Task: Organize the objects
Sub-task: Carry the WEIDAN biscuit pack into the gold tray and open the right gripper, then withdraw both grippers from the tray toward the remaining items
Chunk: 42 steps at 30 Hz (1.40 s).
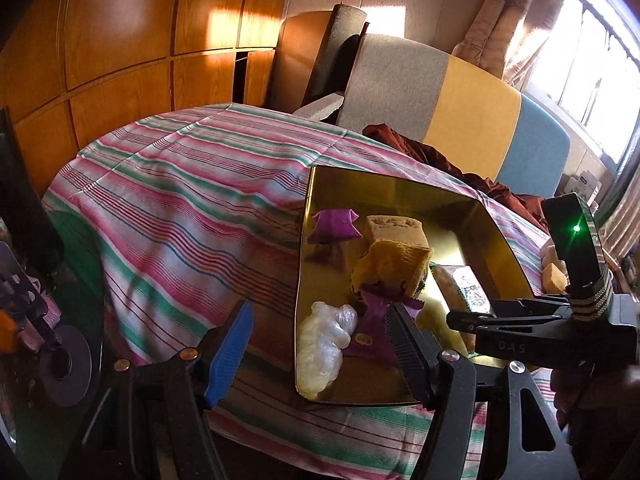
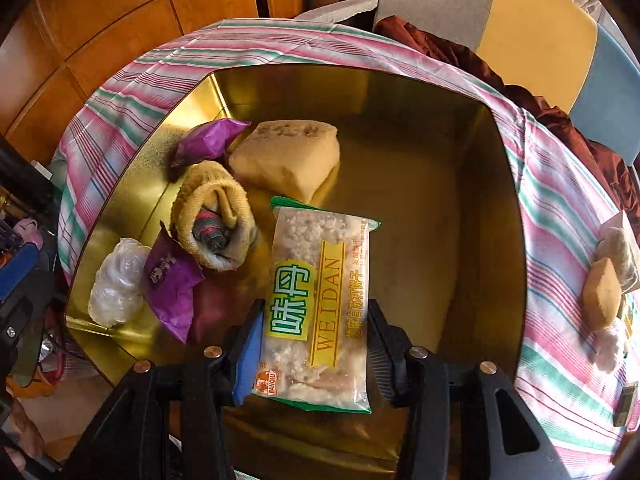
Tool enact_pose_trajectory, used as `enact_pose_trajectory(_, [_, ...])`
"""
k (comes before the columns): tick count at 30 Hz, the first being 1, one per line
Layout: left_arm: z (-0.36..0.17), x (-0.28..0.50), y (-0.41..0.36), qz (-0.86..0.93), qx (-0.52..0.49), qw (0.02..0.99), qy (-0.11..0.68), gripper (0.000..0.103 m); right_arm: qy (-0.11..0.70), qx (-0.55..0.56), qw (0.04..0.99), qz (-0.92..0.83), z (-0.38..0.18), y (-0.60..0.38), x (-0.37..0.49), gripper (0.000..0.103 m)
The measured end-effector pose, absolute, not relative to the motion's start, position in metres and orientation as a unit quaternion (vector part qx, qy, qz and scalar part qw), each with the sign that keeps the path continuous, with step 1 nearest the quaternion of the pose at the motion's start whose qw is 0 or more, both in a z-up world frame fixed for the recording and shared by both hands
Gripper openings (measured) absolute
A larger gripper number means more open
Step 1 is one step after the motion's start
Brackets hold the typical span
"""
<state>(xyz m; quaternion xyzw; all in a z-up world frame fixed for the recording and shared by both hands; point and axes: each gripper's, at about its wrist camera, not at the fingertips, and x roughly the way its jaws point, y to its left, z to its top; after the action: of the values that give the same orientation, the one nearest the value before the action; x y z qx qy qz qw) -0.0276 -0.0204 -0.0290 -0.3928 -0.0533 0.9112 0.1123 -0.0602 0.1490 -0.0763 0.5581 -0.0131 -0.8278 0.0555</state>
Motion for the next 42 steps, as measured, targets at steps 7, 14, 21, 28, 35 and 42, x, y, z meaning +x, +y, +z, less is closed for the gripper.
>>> enact_pose_trajectory(7, [-0.032, -0.027, -0.016, 0.909, -0.397, 0.116, -0.048, 0.070, -0.038, 0.543, 0.080, -0.835, -0.074, 0.151, -0.051, 0.063])
enact_pose_trajectory(14, [-0.031, -0.026, -0.005, 0.908, -0.399, 0.122, -0.034, 0.072, -0.043, 0.504, 0.066, -0.860, -0.046, 0.169, -0.033, 0.072])
enact_pose_trajectory(21, [-0.017, -0.024, 0.024, 0.909, -0.387, 0.155, -0.009, 0.081, -0.057, 0.473, 0.026, -0.879, -0.022, 0.213, -0.012, 0.074])
enact_pose_trajectory(28, [-0.006, -0.020, 0.063, 0.902, -0.382, 0.201, 0.014, 0.089, -0.095, 0.452, -0.044, -0.886, -0.009, 0.283, 0.018, 0.084])
enact_pose_trajectory(35, [0.006, -0.016, 0.106, 0.894, -0.374, 0.243, 0.043, 0.094, -0.107, 0.450, -0.140, -0.875, -0.007, 0.376, 0.048, 0.084])
enact_pose_trajectory(42, [0.018, -0.008, 0.167, 0.875, -0.367, 0.306, 0.078, 0.103, -0.146, 0.432, -0.279, -0.845, -0.015, 0.497, 0.094, 0.085])
